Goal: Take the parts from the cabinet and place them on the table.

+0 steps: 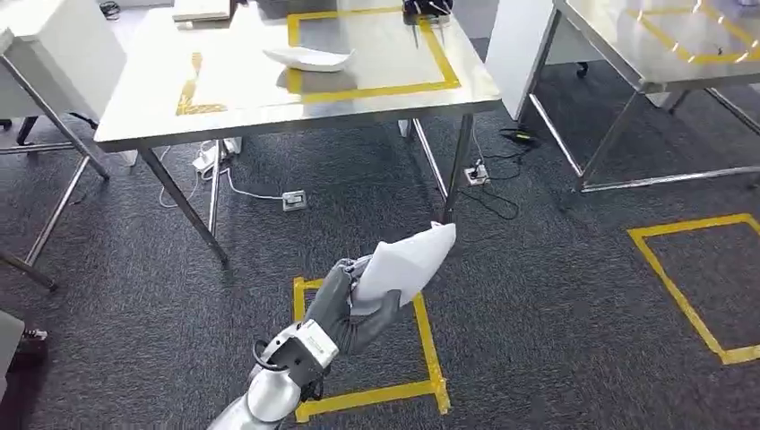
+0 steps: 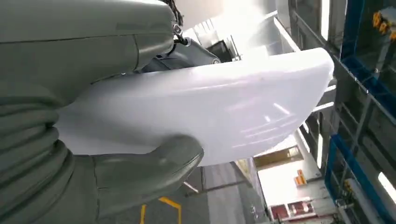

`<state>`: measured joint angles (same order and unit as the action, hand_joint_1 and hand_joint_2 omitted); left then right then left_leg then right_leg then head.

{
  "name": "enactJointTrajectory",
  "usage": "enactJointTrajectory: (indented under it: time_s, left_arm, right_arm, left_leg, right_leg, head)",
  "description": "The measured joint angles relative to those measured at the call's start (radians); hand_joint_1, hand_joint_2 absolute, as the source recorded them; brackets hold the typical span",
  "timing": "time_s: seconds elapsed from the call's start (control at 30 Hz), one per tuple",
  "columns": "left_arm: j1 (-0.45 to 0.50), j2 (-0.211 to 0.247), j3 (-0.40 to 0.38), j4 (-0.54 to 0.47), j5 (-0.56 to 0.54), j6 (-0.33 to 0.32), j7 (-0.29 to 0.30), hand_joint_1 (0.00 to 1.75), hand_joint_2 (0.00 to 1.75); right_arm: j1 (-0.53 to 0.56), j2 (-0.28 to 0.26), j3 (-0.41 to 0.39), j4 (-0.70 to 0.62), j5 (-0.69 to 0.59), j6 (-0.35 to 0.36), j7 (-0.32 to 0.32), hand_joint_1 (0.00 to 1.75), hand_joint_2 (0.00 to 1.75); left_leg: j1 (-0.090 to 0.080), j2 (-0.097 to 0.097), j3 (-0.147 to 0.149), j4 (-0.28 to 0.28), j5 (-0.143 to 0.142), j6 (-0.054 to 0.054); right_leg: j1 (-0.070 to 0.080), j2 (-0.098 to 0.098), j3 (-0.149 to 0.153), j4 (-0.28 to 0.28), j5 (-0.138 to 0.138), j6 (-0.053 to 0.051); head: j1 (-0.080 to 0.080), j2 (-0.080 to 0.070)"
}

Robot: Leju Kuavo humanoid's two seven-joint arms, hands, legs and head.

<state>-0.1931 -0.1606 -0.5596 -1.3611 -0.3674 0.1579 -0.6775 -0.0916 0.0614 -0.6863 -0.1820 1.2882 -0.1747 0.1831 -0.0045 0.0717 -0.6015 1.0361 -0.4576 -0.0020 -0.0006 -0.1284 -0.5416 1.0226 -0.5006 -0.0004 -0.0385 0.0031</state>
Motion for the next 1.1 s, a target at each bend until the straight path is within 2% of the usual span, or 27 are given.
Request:
enactJointTrajectory:
  time_s: [0.07, 0.1, 0.13, 0.17, 0.23, 0.27, 0.3, 0.33, 0.37, 0.4, 0.43, 0.5, 0.57, 0.6, 0.63, 0.67, 0.7, 0.73, 0.77, 0.8, 0.83, 0.9, 0.93, 0.97, 1.03, 1.07, 1.1]
  left_arm:
    - [0.001, 0.000, 0.000, 0.000, 0.000, 0.000, 0.002, 1.75, 1.75]
    - [0.002, -0.002, 0.000, -0.002, 0.000, 0.000, 0.002, 1.75, 1.75]
    - [0.000, -0.003, 0.000, -0.003, 0.000, 0.000, 0.002, 1.75, 1.75]
    - [-0.001, -0.008, -0.001, -0.003, 0.000, 0.000, 0.002, 1.75, 1.75]
    - [0.000, -0.010, -0.002, -0.002, 0.000, 0.000, 0.002, 1.75, 1.75]
    - [0.002, -0.010, -0.002, -0.002, 0.000, 0.000, 0.003, 1.75, 1.75]
    - [0.003, -0.010, -0.002, -0.002, 0.000, 0.000, 0.003, 1.75, 1.75]
    - [0.003, -0.010, -0.002, -0.002, 0.000, 0.000, 0.003, 1.75, 1.75]
    - [0.003, -0.010, -0.002, -0.002, 0.000, 0.000, 0.003, 1.75, 1.75]
    - [0.002, -0.010, -0.002, -0.002, 0.000, 0.000, 0.003, 1.75, 1.75]
    - [0.002, -0.010, -0.002, -0.002, 0.000, 0.000, 0.003, 1.75, 1.75]
    - [0.003, -0.010, -0.002, -0.003, 0.000, 0.000, 0.003, 1.75, 1.75]
    - [0.008, -0.007, -0.002, -0.003, 0.000, 0.000, 0.003, 1.75, 1.75]
    - [0.011, -0.005, -0.002, -0.003, 0.000, 0.000, 0.003, 1.75, 1.75]
    - [0.013, -0.004, -0.002, -0.003, 0.001, 0.002, 0.003, 1.75, 1.75]
    - [0.013, -0.003, -0.002, -0.003, 0.002, 0.002, 0.003, 1.75, 1.75]
    - [0.013, -0.002, -0.002, -0.003, 0.002, 0.003, 0.003, 1.75, 1.75]
    - [0.016, 0.000, -0.002, -0.002, 0.002, 0.003, 0.003, 1.75, 1.75]
    - [0.019, 0.002, -0.002, -0.002, 0.002, 0.005, 0.003, 1.75, 1.75]
    - [0.023, 0.005, -0.002, -0.002, 0.002, 0.005, 0.003, 1.75, 1.75]
    - [0.026, 0.008, -0.002, -0.002, 0.002, 0.005, 0.003, 1.75, 1.75]
    - [0.028, 0.011, -0.002, -0.002, 0.002, 0.006, 0.003, 1.75, 1.75]
    - [0.027, 0.012, -0.002, -0.003, 0.003, 0.009, 0.005, 1.75, 1.75]
    - [0.027, 0.012, -0.002, -0.003, 0.003, 0.011, 0.006, 1.75, 1.75]
    - [0.028, 0.012, -0.002, -0.003, 0.003, 0.014, 0.007, 1.75, 1.75]
    - [0.029, 0.013, -0.002, -0.003, 0.003, 0.014, 0.008, 1.75, 1.75]
    - [0.030, 0.013, -0.002, -0.002, 0.004, 0.015, 0.012, 1.75, 1.75]
  right_arm:
    - [-0.004, 0.000, -0.001, 0.000, 0.000, 0.000, -0.001, 0.00, 0.00]
    - [-0.006, 0.000, -0.001, 0.000, 0.000, 0.000, -0.001, 0.00, 0.00]
    - [-0.005, 0.000, -0.002, 0.000, 0.000, 0.000, -0.002, 0.00, 0.00]
    - [-0.004, 0.000, -0.002, 0.000, 0.001, 0.000, -0.003, 0.00, 0.00]
    - [0.001, -0.002, -0.003, 0.000, 0.000, 0.000, 0.000, 0.00, 0.00]
    - [0.004, -0.002, -0.003, 0.000, 0.000, 0.000, 0.001, 0.00, 0.00]
    - [0.005, -0.002, -0.003, 0.000, 0.000, 0.000, 0.000, 0.00, 0.00]
    - [0.005, -0.002, -0.004, 0.000, 0.000, 0.000, 0.000, 0.00, 0.00]
    - [0.004, -0.002, -0.004, 0.000, 0.002, 0.000, -0.002, 0.00, 0.00]
    - [0.004, -0.002, -0.004, 0.000, 0.002, 0.000, -0.003, 0.00, 0.00]
    - [0.005, -0.002, -0.004, 0.000, 0.002, 0.000, -0.004, 0.00, 0.00]
    - [0.004, -0.002, -0.004, 0.000, -0.002, -0.001, -0.007, 0.00, 0.00]
    - [0.002, -0.002, -0.006, 0.000, -0.010, 0.000, -0.018, 0.00, 0.00]
    - [0.002, 0.000, -0.008, 0.000, -0.014, -0.001, -0.021, 0.00, 0.00]
    - [0.003, 0.001, -0.011, 0.000, -0.014, -0.004, -0.024, 0.00, 0.00]
    - [0.006, 0.001, -0.013, 0.000, -0.012, -0.005, -0.025, 0.00, 0.00]
    - [0.010, 0.001, -0.013, 0.000, -0.011, -0.005, -0.026, 0.00, 0.00]
    - [0.013, 0.001, -0.013, 0.000, -0.010, -0.005, -0.027, 0.00, 0.00]
    - [0.014, 0.001, -0.013, 0.000, -0.007, -0.005, -0.027, 0.00, 0.00]
    - [0.014, 0.001, -0.013, 0.000, -0.003, -0.005, -0.027, 0.00, 0.00]
    - [0.013, 0.001, -0.013, 0.000, -0.001, -0.005, -0.027, 0.00, 0.00]
    - [0.009, 0.002, -0.013, 0.000, 0.003, -0.005, -0.027, 0.00, 0.00]
    - [0.006, 0.004, -0.013, 0.000, 0.003, -0.005, -0.027, 0.00, 0.00]
    - [0.004, 0.007, -0.013, 0.000, 0.003, -0.006, -0.027, 0.00, 0.00]
    - [0.004, 0.007, -0.013, 0.000, 0.003, -0.009, -0.027, 0.00, 0.00]
    - [0.004, 0.006, -0.013, 0.000, 0.003, -0.009, -0.027, 0.00, 0.00]
    - [0.003, 0.006, -0.013, 0.000, 0.003, -0.009, -0.027, 0.00, 0.00]
  left_leg:
    - [-0.001, -0.026, -0.005, -0.002, 0.004, 0.012]
    - [0.008, -0.040, -0.002, -0.007, 0.009, 0.020]
    - [0.010, -0.052, -0.004, -0.007, 0.011, 0.024]
    - [0.010, -0.064, -0.007, -0.007, 0.014, 0.029]
    - [0.010, -0.093, -0.012, -0.007, 0.016, 0.033]
    - [0.010, -0.111, -0.014, -0.006, 0.018, 0.033]
    - [0.010, -0.127, -0.015, -0.004, 0.020, 0.031]
    - [0.011, -0.144, -0.015, -0.003, 0.021, 0.029]
    - [0.012, -0.160, -0.015, -0.002, 0.023, 0.026]
    - [0.013, -0.173, -0.015, 0.000, 0.024, 0.022]
    - [0.013, -0.181, -0.018, 0.001, 0.026, 0.017]
    - [0.010, -0.198, -0.025, 0.000, 0.031, 0.001]
    - [0.013, -0.213, -0.026, -0.010, 0.039, -0.016]
    - [0.013, -0.207, -0.034, -0.007, 0.038, -0.021]
    - [0.008, -0.152, -0.042, 0.016, 0.019, -0.023]
    - [0.008, -0.110, -0.068, 0.077, -0.023, -0.025]
    - [0.009, -0.090, -0.102, 0.157, -0.067, -0.028]
    - [0.009, -0.082, -0.136, 0.239, -0.103, -0.030]
    - [0.009, -0.080, -0.157, 0.292, -0.120, -0.030]
    - [0.009, -0.078, -0.157, 0.300, -0.115, -0.030]
    - [0.009, -0.078, -0.135, 0.267, -0.091, -0.028]
    - [0.008, -0.076, -0.043, 0.108, -0.020, -0.020]
    - [0.005, -0.070, 0.006, 0.010, -0.008, -0.010]
    - [0.000, -0.068, 0.019, 0.001, -0.016, -0.007]
    - [0.000, -0.072, 0.013, -0.001, -0.009, 0.001]
    - [0.001, -0.074, 0.013, -0.004, -0.005, -0.004]
    - [0.001, -0.075, 0.012, -0.004, -0.005, -0.004]
  right_leg:
    - [-0.002, -0.028, 0.007, -0.004, -0.001, 0.008]
    - [-0.010, 0.007, 0.007, 0.004, -0.012, 0.020]
    - [-0.013, 0.073, -0.004, 0.037, -0.039, 0.024]
    - [-0.015, 0.106, -0.036, 0.105, -0.080, 0.026]
    - [-0.014, 0.122, -0.112, 0.263, -0.148, 0.028]
    - [-0.014, 0.123, -0.140, 0.312, -0.154, 0.028]
    - [-0.015, 0.123, -0.140, 0.305, -0.135, 0.027]
    - [-0.017, 0.125, -0.115, 0.247, -0.091, 0.025]
    - [-0.019, 0.132, -0.076, 0.163, -0.044, 0.023]
    - [-0.022, 0.155, -0.032, 0.070, -0.002, 0.022]
    - [-0.029, 0.211, -0.007, 0.012, -0.006, 0.022]
    - [-0.020, 0.191, -0.012, 0.009, -0.002, 0.020]
    - [-0.016, 0.180, -0.012, 0.009, 0.003, 0.006]
    - [-0.026, 0.169, -0.012, -0.001, 0.012, -0.005]
    - [-0.023, 0.163, -0.011, -0.003, 0.015, -0.012]
    - [-0.021, 0.157, -0.013, -0.002, 0.017, -0.019]
    - [-0.017, 0.147, -0.015, -0.002, 0.017, -0.020]
    - [-0.015, 0.137, -0.016, -0.002, 0.016, -0.021]
    - [-0.014, 0.129, -0.018, -0.001, 0.016, -0.022]
    - [-0.014, 0.123, -0.019, 0.000, 0.016, -0.022]
    - [-0.013, 0.118, -0.019, 0.001, 0.016, -0.021]
    - [-0.012, 0.112, -0.018, 0.004, 0.015, -0.020]
    - [-0.012, 0.110, -0.018, 0.006, 0.013, -0.017]
    - [-0.005, 0.108, -0.023, 0.010, 0.011, -0.012]
    - [-0.007, 0.106, -0.025, 0.006, 0.015, -0.002]
    - [-0.004, 0.107, -0.025, 0.008, 0.014, -0.013]
    - [-0.005, 0.105, -0.024, 0.006, 0.016, -0.015]
  head:
    - [0.000, 0.000]
    - [0.000, 0.000]
    - [0.001, 0.000]
    - [0.005, 0.000]
    - [0.006, 0.000]
    - [0.006, 0.000]
    - [0.006, 0.000]
    - [0.006, 0.000]
    - [0.006, 0.000]
    - [0.006, 0.000]
    - [0.006, 0.000]
    - [0.006, 0.000]
    - [0.006, 0.000]
    - [0.006, 0.000]
    - [0.003, 0.000]
    - [-0.004, 0.000]
    - [-0.004, 0.000]
    - [-0.004, 0.000]
    - [-0.004, 0.000]
    - [-0.004, 0.000]
    - [-0.004, 0.000]
    - [-0.004, 0.000]
    - [-0.004, 0.000]
    - [-0.003, 0.000]
    - [-0.003, 0.000]
    - [-0.003, 0.000]
    - [-0.003, 0.000]
